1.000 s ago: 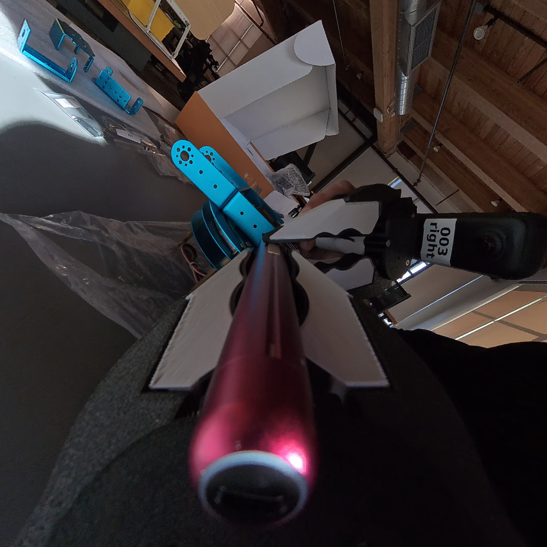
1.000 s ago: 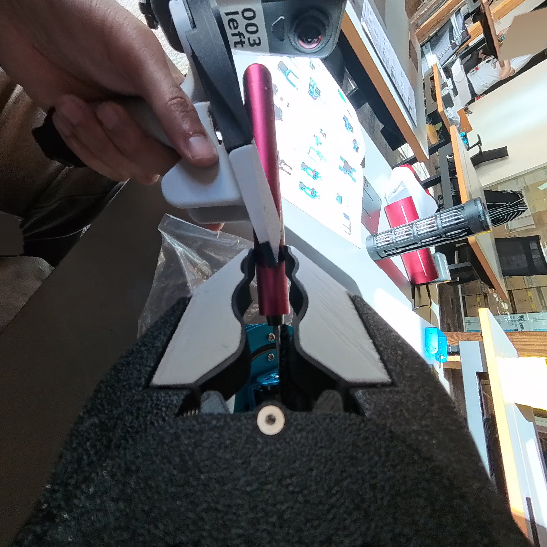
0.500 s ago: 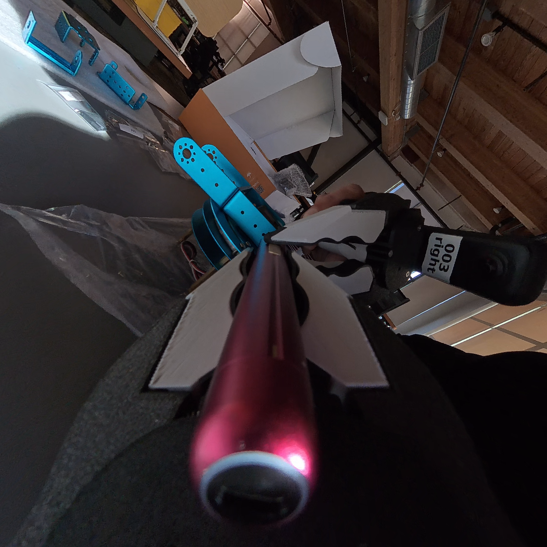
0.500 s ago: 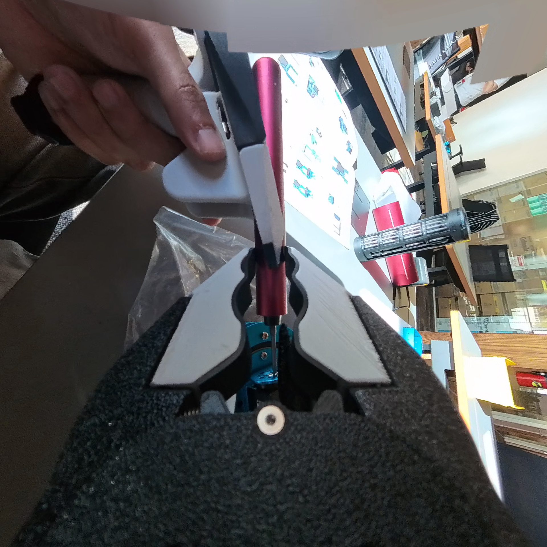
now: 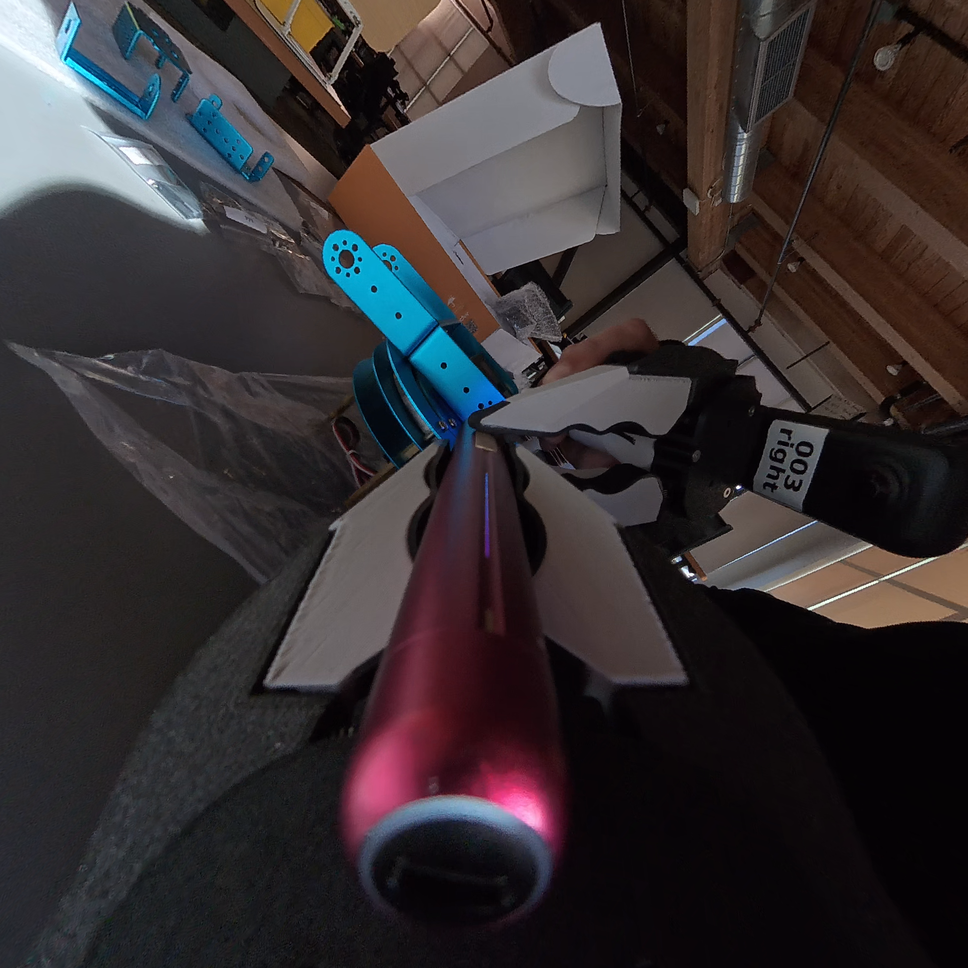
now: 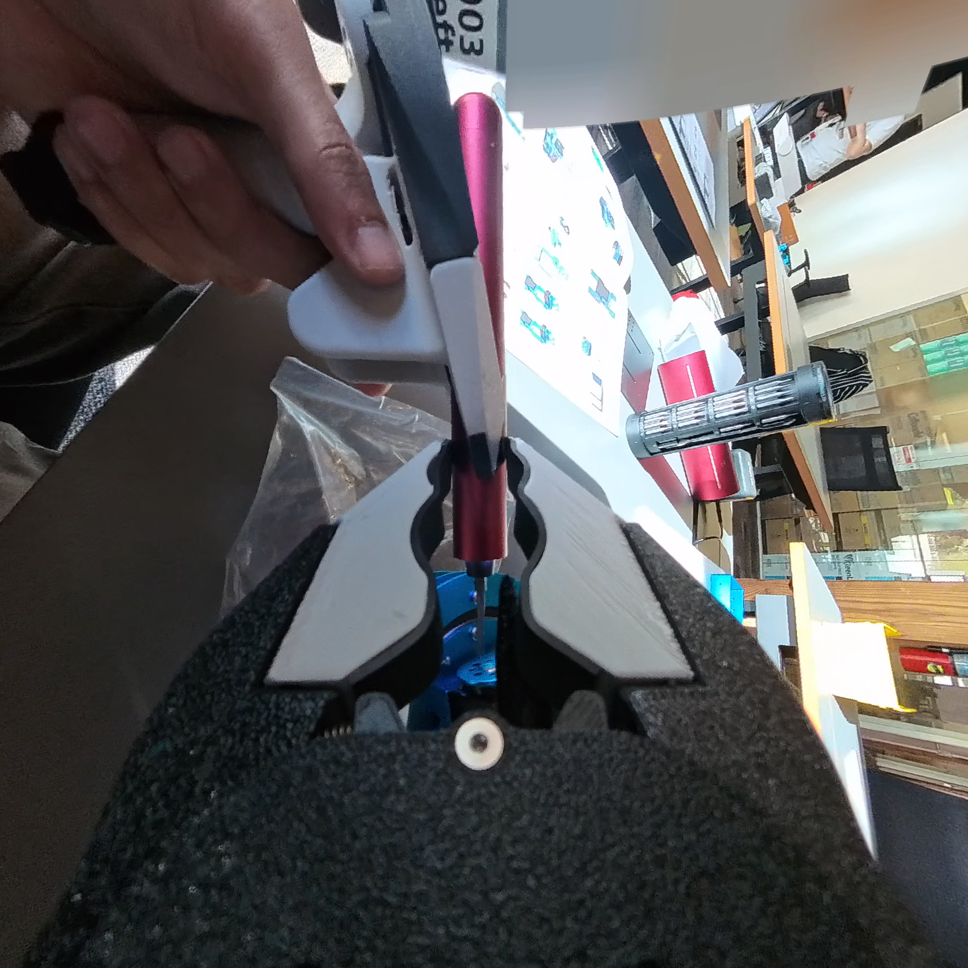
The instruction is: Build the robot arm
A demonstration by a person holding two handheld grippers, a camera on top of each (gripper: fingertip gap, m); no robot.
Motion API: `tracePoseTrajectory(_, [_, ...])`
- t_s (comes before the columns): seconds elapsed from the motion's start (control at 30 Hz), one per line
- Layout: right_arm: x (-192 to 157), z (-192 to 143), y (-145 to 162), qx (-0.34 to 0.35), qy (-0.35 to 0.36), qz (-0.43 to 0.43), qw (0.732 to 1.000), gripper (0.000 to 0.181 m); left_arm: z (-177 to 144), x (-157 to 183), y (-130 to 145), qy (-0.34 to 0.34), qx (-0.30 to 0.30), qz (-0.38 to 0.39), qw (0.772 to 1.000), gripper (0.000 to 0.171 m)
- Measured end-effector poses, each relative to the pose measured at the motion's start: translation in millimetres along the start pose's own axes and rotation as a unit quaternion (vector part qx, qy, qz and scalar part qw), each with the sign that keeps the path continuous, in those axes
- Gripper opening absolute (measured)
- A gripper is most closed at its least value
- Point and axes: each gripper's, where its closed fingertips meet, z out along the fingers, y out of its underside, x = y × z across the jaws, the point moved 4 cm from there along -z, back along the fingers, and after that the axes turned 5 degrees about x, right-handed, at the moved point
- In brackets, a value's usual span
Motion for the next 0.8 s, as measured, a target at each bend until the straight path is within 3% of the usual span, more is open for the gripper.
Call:
tracePoseTrajectory(0.3, [8,-5,-1,0.023,0.013,0.036,0.999,0.021,-3,2,-7,0.015,0.032,0.007,0.999,0.02])
tracePoseTrajectory(0.4, [27,-30,2,0.044,0.049,0.094,0.993,0.026,-12,-4,-14,0.003,0.04,0.026,0.999,0.02])
tracePoseTrajectory(0.53, [42,-72,18,0.055,0.073,0.231,0.969,0.031,-31,-5,-16,0.007,0.028,0.061,0.998,0.021])
tracePoseTrajectory(0.6, [28,-82,27,0.032,0.079,0.284,0.955,0.028,-36,-2,-15,0.018,0.007,0.075,0.997,0.021])
tracePoseTrajectory(0.8, [-7,-98,46,-0.027,0.219,0.387,0.896,0.038,-15,9,-12,0.044,-0.068,0.127,0.989,0.02])
